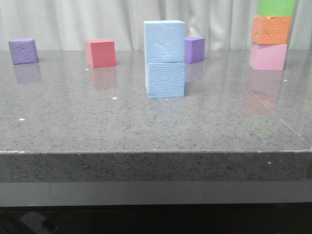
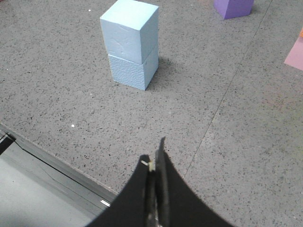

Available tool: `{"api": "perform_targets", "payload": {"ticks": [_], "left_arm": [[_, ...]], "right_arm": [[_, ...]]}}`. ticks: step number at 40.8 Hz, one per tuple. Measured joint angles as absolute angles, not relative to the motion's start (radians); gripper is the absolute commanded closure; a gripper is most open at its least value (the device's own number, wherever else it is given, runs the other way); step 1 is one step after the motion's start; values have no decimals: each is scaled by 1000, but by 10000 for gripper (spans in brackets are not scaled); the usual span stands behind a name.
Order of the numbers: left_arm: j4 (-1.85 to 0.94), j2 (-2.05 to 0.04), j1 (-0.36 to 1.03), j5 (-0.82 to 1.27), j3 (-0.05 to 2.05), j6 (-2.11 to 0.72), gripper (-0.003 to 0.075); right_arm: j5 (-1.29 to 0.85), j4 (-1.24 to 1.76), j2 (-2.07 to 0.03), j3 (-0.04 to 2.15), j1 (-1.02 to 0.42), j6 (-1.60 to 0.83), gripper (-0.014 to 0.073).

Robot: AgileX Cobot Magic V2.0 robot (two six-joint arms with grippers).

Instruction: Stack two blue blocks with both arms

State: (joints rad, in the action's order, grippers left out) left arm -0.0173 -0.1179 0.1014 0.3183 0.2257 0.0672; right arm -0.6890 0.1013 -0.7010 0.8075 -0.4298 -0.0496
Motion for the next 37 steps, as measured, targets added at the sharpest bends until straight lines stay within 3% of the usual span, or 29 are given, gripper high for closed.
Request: {"api": "perform_targets", "payload": {"ticks": [12, 37], "left_arm": [[-43, 5, 97, 109, -6, 67, 741], [-45, 5, 110, 8, -7, 68, 741]], "right_arm": [[-689, 101, -701, 807, -430, -50, 713], [-689, 101, -701, 807, -430, -50, 713]]}}
